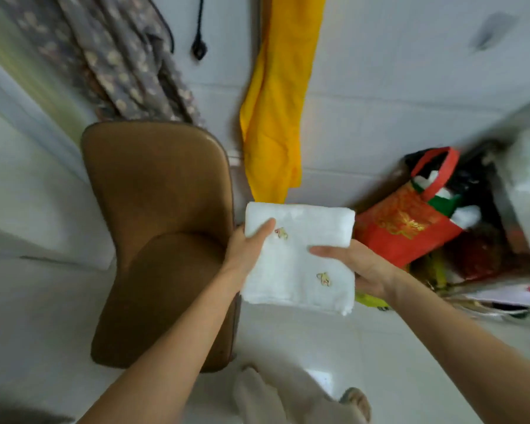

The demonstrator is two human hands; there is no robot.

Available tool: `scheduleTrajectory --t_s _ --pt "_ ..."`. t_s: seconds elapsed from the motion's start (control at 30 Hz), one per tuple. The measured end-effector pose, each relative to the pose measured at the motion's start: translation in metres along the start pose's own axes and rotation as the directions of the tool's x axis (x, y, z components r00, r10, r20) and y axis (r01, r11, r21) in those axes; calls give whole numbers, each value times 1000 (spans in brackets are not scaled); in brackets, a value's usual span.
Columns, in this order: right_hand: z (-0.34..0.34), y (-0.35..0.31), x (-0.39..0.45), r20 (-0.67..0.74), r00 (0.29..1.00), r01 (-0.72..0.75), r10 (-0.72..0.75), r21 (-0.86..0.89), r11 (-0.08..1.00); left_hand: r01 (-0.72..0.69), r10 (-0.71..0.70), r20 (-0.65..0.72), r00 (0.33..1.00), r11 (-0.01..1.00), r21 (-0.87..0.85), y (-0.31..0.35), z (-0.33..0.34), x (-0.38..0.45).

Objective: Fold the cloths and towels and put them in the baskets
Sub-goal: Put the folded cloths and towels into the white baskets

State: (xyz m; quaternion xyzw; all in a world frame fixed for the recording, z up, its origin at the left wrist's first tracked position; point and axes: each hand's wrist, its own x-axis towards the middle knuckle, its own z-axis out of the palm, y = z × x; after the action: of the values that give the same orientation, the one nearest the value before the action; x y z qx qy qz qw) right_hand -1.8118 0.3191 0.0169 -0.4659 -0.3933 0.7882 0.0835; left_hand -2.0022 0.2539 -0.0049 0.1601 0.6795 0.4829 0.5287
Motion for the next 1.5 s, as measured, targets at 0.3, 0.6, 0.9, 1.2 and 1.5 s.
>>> scheduleTrajectory --t_s 0.3,0.6,0.9,1.2,1.5 --pt "-203 19 -182 -345 907 261 -242 10 965 -176 58 401 914 949 263 20 266 -49" --pt "-394 10 -324 -642 667 324 -379 -207 923 -406 192 611 768 884 232 38 499 -135" --pt "-528 -76 -350 -664 391 260 -637 -584 769 -587 318 655 685 774 239 82 637 -106" --pt "-646 -204 -329 -430 366 -103 -825 -900 423 -886 643 614 457 386 255 159 749 -28" --pt "-737 -265 -254 -199 592 -153 -781 -979 133 -772 536 600 594 170 612 160 804 27"
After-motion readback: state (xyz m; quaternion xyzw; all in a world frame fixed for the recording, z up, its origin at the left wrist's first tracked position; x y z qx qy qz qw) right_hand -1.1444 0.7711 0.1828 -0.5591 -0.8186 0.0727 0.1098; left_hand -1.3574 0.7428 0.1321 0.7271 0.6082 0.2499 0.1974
